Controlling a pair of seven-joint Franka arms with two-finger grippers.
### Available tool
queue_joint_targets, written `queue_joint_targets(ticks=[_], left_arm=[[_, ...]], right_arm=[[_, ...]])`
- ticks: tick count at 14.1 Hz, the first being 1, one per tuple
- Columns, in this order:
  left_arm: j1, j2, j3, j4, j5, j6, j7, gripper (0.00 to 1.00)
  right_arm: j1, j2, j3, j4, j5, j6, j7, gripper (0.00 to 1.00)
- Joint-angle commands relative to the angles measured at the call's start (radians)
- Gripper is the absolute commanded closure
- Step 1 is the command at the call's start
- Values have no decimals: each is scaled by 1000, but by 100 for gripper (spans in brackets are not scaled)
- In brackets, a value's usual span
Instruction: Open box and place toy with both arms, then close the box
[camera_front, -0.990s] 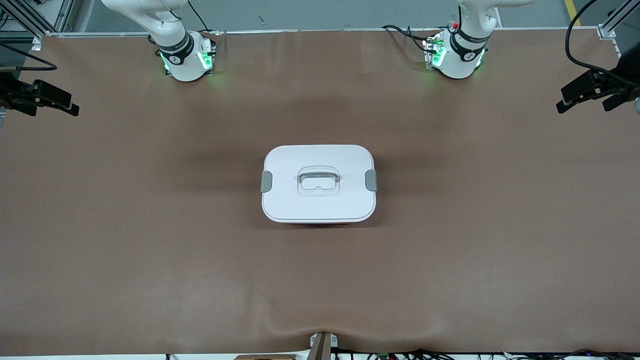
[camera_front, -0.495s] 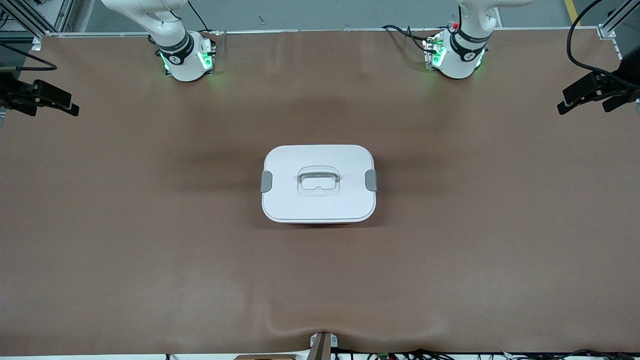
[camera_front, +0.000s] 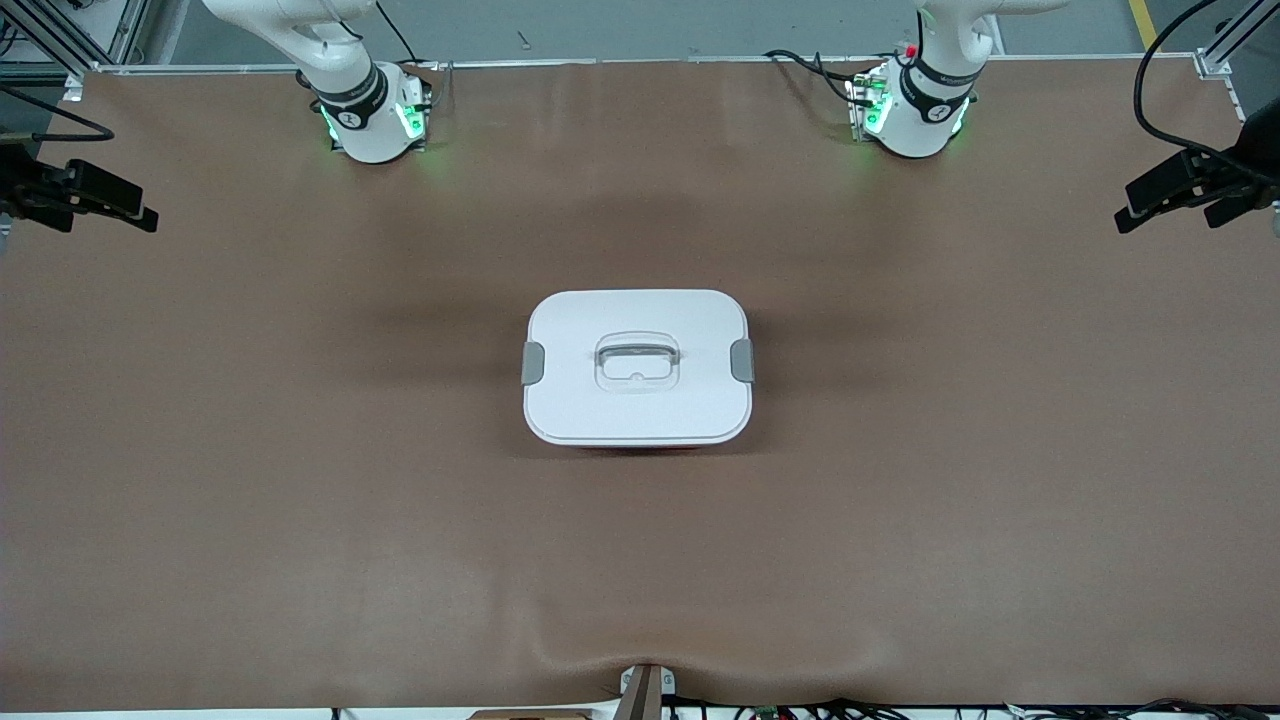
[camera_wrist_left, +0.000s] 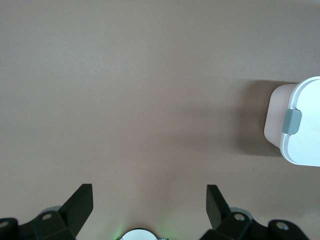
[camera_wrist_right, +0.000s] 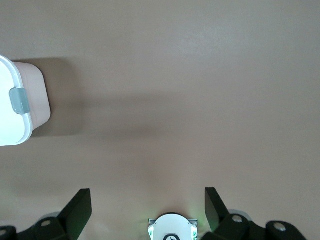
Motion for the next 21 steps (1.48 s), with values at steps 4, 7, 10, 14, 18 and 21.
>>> queue_joint_targets(ticks=[4, 7, 10, 14, 18, 21], left_arm=[[5, 20, -2, 30, 1, -12, 5, 0], [1, 19, -3, 32, 39, -12, 5, 0], [-6, 17, -8, 30, 62, -14, 4, 0], [-7, 19, -8, 32, 62, -14, 5, 0], [-7, 19, -8, 33, 62, -12, 4, 0], [-7, 19, -8, 32, 60, -14, 2, 0]], right_arm=[[-8, 2, 6, 16, -14, -8, -9, 0], [-8, 2, 6, 16, -14, -8, -9, 0], [-8, 2, 6, 16, -14, -6, -9, 0], [-8, 2, 6, 16, -14, -6, -9, 0], [-8, 2, 6, 16, -14, -6, -9, 0], [-8, 2, 6, 16, -14, -6, -7, 0]])
